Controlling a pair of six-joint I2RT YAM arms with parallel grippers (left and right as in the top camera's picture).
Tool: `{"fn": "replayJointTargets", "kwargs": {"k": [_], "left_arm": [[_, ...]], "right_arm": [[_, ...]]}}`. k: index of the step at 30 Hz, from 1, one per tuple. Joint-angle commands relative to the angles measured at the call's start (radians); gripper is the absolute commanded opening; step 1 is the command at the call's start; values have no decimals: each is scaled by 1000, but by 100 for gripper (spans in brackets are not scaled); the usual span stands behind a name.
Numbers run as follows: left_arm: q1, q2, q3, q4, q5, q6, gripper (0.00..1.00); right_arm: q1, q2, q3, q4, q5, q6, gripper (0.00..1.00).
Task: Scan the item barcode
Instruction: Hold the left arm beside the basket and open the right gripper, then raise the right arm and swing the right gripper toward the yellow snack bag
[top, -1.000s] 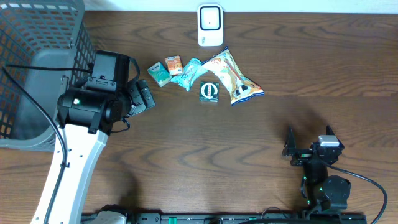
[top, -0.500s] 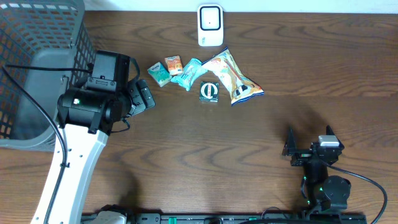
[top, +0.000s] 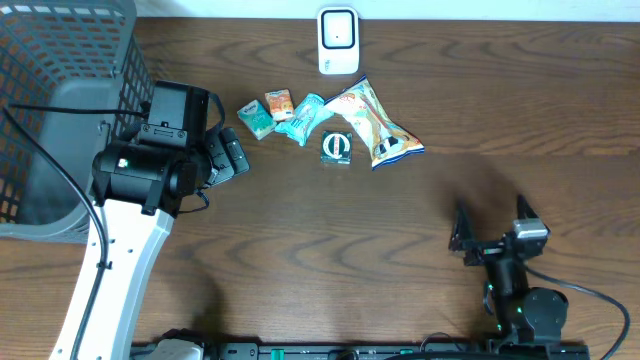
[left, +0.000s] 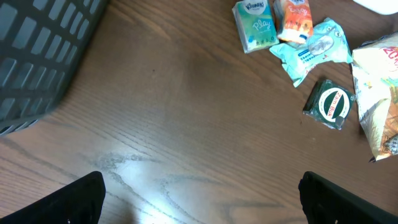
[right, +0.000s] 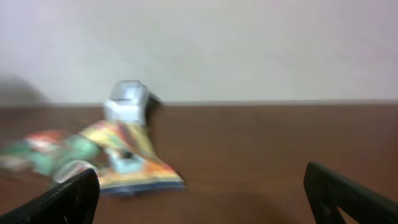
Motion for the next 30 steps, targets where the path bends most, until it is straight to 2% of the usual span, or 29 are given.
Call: {"fn": "replayJointTargets", "kwargs": {"k": [1, 6, 10, 14, 19, 23, 30], "left_arm": [[4, -3, 2, -4, -10, -2, 97], [4, -3, 2, -4, -10, -2, 98], [4, -3, 2, -4, -10, -2, 98], [4, -3, 2, -4, -10, -2, 97], [4, -3, 2, -4, -10, -2, 98], [4, -3, 2, -4, -10, -2, 98], [4, -3, 2, -4, -10, -2, 98]], "right_arm": [[-1, -6, -1, 70, -237, 97, 99], [-1, -6, -1, 197, -255, 103, 99], [-1, -6, -1, 224, -285, 224, 99], [-1, -6, -1, 243, -286, 277, 99], [-1, -6, -1, 369, -286, 393, 99], [-1, -6, -1, 477, -285, 407, 99], [-1, -6, -1, 500, -243, 407, 99]]}}
